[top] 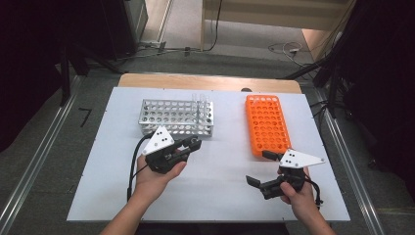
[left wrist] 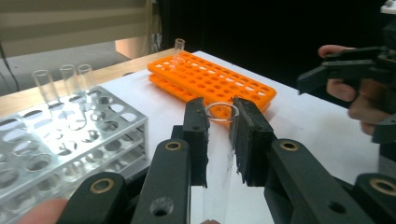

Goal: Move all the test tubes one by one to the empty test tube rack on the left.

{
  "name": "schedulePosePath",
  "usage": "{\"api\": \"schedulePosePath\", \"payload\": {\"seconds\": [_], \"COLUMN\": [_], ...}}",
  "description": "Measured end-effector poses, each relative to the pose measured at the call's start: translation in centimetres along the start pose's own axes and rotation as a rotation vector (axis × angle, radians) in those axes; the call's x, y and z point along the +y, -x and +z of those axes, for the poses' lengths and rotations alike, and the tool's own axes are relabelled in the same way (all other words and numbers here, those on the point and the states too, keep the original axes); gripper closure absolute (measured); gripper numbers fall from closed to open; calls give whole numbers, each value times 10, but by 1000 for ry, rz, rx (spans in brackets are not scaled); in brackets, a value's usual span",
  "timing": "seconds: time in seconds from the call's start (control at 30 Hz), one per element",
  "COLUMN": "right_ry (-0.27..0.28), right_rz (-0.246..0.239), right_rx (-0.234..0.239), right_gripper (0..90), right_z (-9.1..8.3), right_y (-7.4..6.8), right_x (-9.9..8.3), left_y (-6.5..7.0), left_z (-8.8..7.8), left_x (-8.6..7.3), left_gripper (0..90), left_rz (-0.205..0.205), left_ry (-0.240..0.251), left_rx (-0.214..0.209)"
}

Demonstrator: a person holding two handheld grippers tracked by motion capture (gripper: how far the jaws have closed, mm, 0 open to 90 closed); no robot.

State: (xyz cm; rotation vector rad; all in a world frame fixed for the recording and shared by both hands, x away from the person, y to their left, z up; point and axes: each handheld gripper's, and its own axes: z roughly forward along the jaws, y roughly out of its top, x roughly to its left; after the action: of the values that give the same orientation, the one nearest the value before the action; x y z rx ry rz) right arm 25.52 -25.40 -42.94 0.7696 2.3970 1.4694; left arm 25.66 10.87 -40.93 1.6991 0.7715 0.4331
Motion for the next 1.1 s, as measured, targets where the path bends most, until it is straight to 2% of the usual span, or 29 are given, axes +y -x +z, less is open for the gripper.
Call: {"api": "schedulePosePath", "payload": {"seconds": [0.33, 0.57, 0.8, 1.1], "right_ry": [-5, -8, -16, -6], "right_rz": [28, 46, 66, 78], "right_rx": [-52, -81, -99, -108], "right_gripper": [0, 0, 0, 0], "right_z": [-24, -36, -45, -46], "right_y": [15, 24, 31, 36], "right_x": [-15, -25, -36, -37], "left_y": [-27, -43, -59, -78], "left_z": [6, 16, 27, 44], "left_x": [11, 20, 31, 43], "left_gripper": [759, 760, 760, 760], "left_rz": [-5, -11, -16, -22], "left_ry": [5, 7, 13, 18], "left_rx": [71, 102, 140, 182]}}
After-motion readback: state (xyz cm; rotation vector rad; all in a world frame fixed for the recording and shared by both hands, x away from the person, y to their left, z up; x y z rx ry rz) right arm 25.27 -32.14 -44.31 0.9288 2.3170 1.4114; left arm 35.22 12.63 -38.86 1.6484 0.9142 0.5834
